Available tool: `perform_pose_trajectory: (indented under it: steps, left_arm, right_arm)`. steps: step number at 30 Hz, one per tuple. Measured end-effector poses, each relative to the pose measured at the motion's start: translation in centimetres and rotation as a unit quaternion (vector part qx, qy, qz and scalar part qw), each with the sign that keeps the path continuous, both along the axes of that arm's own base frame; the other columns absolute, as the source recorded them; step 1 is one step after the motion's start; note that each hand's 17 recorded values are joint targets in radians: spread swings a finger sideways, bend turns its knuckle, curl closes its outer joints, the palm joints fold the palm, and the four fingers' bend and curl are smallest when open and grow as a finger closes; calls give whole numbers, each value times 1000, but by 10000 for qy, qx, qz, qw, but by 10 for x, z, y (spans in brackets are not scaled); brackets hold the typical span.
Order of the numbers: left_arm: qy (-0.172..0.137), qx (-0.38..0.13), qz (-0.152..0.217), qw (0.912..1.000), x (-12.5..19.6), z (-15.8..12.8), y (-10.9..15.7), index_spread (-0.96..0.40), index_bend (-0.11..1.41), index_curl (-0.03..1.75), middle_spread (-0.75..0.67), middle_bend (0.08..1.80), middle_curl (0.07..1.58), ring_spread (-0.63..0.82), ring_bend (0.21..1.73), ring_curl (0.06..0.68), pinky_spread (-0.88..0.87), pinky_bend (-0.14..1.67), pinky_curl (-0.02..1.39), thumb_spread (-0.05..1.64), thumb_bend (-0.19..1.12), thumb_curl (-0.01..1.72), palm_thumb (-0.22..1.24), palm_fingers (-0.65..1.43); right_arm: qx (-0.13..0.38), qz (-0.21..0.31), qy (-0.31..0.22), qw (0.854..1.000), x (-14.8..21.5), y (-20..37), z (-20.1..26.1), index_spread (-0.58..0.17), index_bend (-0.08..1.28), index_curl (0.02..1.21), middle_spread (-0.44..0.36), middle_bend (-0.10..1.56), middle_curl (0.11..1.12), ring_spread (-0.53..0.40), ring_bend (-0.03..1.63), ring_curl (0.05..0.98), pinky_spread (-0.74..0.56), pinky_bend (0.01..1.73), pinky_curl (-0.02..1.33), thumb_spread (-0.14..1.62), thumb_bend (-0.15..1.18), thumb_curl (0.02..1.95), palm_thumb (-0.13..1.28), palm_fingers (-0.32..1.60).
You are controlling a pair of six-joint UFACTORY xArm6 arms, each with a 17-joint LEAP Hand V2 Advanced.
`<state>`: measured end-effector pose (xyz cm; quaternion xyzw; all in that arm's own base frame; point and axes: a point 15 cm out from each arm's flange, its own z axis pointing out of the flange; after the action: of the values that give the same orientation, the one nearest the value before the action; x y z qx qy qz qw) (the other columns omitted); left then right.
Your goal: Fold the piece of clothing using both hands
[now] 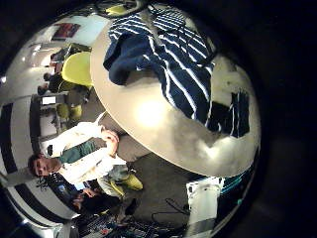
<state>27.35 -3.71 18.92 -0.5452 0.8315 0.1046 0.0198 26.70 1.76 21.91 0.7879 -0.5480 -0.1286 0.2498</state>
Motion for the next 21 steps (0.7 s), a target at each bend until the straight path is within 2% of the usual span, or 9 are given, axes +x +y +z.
perform_pose_trajectory:
  steps: [3, 6, 8, 13, 17, 19, 21]
  left_arm:
    - [-13, -41, 14, 10000, 1, -4, -3, -92, 181, 670, -30, 267, 682, -4, 932, 379, -230, 805, 583, 991, -37, 304, 277, 18]
    - [178, -9, -58, 9998, -4, -15, -8, -30, 148, 607, 131, 219, 622, 201, 848, 340, 42, 677, 535, 966, -38, 302, 253, -127]
    - [293, 21, -62, 9995, -4, -24, -9, -3, 134, 562, 214, 187, 581, 296, 811, 317, 187, 636, 503, 950, -37, 300, 239, -118]
    - [394, 79, -7, 9992, 1, -38, -13, 54, 124, 459, 339, 174, 496, 418, 766, 281, 381, 580, 441, 930, -31, 302, 232, -81]
    - [388, 119, 72, 9992, 5, -45, -13, 76, 113, 394, 338, 179, 455, 425, 801, 278, 369, 610, 428, 933, -22, 308, 261, -6]
    - [393, 160, 101, 9991, 7, -47, -12, 74, 108, 363, 304, 192, 442, 389, 835, 279, 298, 658, 430, 931, -22, 312, 280, 49]
    - [380, 183, 133, 9990, 7, -47, -11, 68, 76, 330, 211, 235, 448, 289, 877, 282, 157, 777, 459, 935, -10, 319, 318, 231]
  right_arm:
    - [3, -13, 19, 10000, -1, -1, 1, -210, 173, 312, -14, 387, 427, -129, 900, 343, -6, 795, 179, 1162, -19, 293, 556, 274]
    - [-5, -35, 48, 10000, -3, -3, 0, -213, 170, 316, -9, 390, 429, -130, 907, 349, -8, 799, 176, 1165, -21, 292, 549, 265]
    - [-4, -67, 54, 10000, -3, -5, 0, -217, 151, 312, -7, 398, 431, -130, 913, 352, -4, 812, 176, 1175, -20, 289, 546, 249]
    - [10, -82, 59, 9999, -3, -7, 0, -220, 157, 303, -5, 403, 433, -130, 928, 360, 7, 839, 176, 1188, -16, 287, 545, 229]
    - [12, -76, 65, 9999, -3, -7, 0, -221, 163, 303, 6, 407, 431, -129, 933, 365, 11, 852, 173, 1193, -17, 287, 545, 222]
    - [12, -75, 65, 10000, -2, -7, 0, -224, 165, 303, 9, 410, 431, -129, 935, 368, 13, 858, 171, 1194, -17, 286, 545, 220]
    - [11, -76, 72, 9999, -2, -7, 0, -226, 165, 304, 8, 412, 431, -129, 935, 370, 13, 860, 170, 1195, -17, 286, 545, 219]
